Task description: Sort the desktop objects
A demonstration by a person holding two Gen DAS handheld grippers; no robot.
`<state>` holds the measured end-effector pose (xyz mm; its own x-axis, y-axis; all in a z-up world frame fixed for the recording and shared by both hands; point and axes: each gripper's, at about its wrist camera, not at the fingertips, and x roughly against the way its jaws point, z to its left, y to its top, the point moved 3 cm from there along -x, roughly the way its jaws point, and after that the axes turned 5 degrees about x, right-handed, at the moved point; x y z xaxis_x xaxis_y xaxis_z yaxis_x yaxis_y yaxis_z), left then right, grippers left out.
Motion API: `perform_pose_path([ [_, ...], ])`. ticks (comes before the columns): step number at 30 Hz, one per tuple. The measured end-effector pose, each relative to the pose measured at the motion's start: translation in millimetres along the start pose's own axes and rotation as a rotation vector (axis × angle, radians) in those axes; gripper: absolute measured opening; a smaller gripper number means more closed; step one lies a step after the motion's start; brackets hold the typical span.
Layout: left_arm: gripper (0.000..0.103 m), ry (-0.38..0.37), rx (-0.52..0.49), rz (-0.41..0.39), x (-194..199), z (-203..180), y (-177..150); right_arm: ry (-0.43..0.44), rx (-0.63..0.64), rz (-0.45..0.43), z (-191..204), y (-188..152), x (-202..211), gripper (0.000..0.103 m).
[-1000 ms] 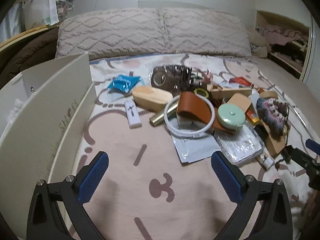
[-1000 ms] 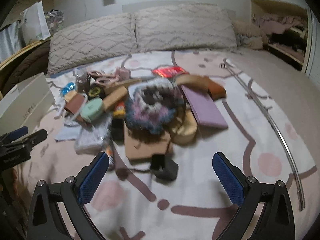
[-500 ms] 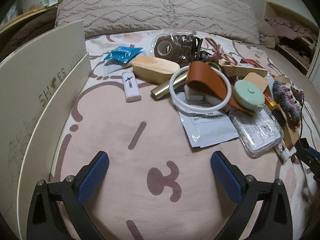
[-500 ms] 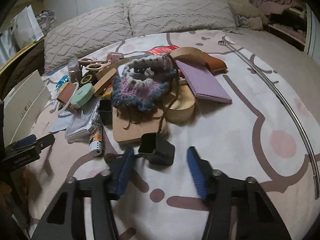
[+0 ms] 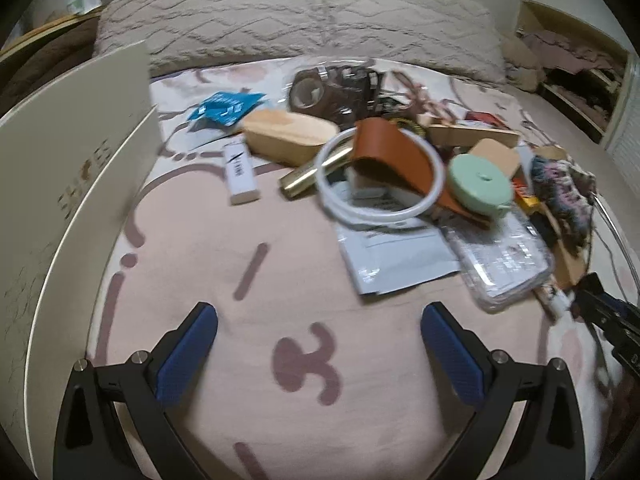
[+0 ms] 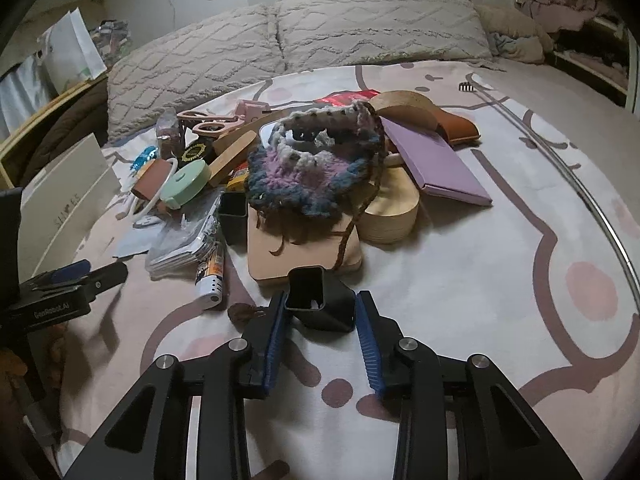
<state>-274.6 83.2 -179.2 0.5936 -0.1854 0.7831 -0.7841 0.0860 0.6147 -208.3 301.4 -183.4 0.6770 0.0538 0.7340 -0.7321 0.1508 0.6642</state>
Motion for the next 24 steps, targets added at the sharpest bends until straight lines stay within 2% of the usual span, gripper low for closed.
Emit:
perform_pose_path([
  [4, 0.103, 0.002, -0.026, 0.013, -8, -11, 11, 0.003, -0.004, 0.009, 1, 0, -2, 0.035],
  [8, 0.103, -0.038, -0.022, 0.017, -14, -18, 22, -0.022, 0.019, 0.02, 4, -1, -4, 0.035],
  [10, 0.103, -0.023, -0.018, 0.022, -19, -20, 26, -0.021, 0.018, 0.021, 3, -1, -4, 0.035],
  [14, 0.103, -0.016, 0.037, 0.033, -30, -16, 37, -0.012, 0.01, 0.022, 1, -1, -4, 0.035],
  [16, 0.097, -0.024, 0.053, 0.036, -34, -18, 42, -0.015, 0.012, 0.022, 2, -1, -4, 0.035],
  [24, 0.096, 0.043, -0.008, 0.019, -44, -35, 39, -0.01, 0.009, 0.025, 2, -1, -5, 0.035],
])
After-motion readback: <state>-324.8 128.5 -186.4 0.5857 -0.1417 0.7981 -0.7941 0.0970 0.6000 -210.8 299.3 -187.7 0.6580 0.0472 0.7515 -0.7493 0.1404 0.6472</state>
